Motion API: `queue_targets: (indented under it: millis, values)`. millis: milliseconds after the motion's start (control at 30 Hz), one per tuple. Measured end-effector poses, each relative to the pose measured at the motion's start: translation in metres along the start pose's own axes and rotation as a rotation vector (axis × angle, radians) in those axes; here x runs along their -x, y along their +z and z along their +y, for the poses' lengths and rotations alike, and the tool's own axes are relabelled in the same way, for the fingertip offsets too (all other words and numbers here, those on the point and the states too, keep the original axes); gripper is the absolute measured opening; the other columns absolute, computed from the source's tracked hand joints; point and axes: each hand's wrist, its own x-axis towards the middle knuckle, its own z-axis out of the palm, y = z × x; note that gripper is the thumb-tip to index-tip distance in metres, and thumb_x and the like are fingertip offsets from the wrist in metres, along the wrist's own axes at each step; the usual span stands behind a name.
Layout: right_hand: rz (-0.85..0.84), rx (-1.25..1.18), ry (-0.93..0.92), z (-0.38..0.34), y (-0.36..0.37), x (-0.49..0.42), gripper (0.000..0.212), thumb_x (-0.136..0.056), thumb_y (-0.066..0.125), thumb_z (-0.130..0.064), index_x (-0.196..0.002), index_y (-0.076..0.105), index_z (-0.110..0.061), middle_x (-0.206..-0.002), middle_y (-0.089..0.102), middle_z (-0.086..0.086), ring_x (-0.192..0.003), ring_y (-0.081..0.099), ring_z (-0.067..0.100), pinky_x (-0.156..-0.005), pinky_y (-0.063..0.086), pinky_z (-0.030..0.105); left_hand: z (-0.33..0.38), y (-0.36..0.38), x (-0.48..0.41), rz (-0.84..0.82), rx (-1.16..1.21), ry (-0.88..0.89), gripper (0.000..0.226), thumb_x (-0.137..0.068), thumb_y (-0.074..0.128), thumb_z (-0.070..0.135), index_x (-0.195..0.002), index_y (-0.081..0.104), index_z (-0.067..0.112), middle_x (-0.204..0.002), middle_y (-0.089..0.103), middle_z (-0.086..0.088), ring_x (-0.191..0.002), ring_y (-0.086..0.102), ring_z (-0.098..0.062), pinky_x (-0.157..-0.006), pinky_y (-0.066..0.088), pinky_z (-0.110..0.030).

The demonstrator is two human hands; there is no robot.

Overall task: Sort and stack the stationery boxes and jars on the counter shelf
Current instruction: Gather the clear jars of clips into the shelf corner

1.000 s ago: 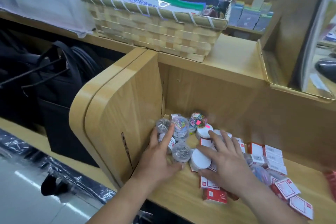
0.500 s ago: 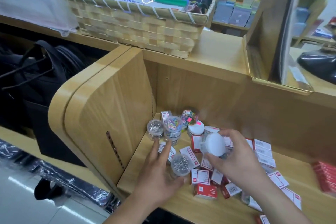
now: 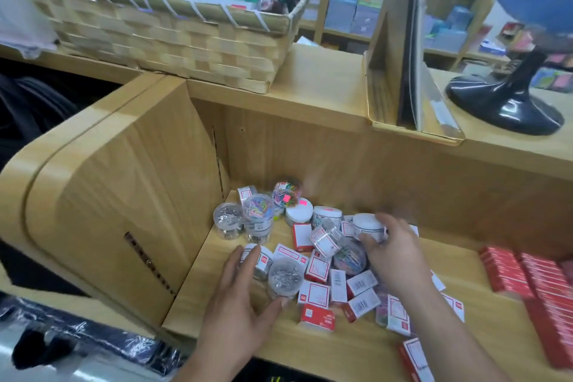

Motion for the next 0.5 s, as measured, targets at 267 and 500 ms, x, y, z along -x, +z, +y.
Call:
queue_targets:
  millis: [267, 500]
  values:
    - [-0.019, -0.080, -0.523, -0.058, 0.011, 0.066, 0.035, -0.086, 0.071, -0.038, -0.119, 0.067, -0.027, -0.131, 0.058, -0.012, -0.125, 0.051, 0.009, -0.097, 0.046, 0.027, 0.015, 0.001, -0.007, -0.085, -0.007, -0.036, 0.105, -0.070, 0.072, 0.069, -0.158, 0.022, 0.044, -0.169, 0.013, 0.014, -0.150, 0.028, -0.005, -0.110, 0.034, -0.019]
    - [-0.213, 0.152, -0.708, -0.064, 0.048, 0.071, 0.050, -0.070, 0.071, -0.054, -0.114, 0.067, -0.032, -0.126, 0.062, -0.008, -0.120, 0.060, 0.017, -0.093, 0.055, 0.033, 0.010, -0.011, -0.017, -0.259, 0.138, -0.023, 0.111, -0.079, 0.080, 0.035, -0.160, 0.005, 0.036, -0.168, 0.002, 0.016, -0.145, -0.006, 0.019, -0.108, 0.008, 0.003]
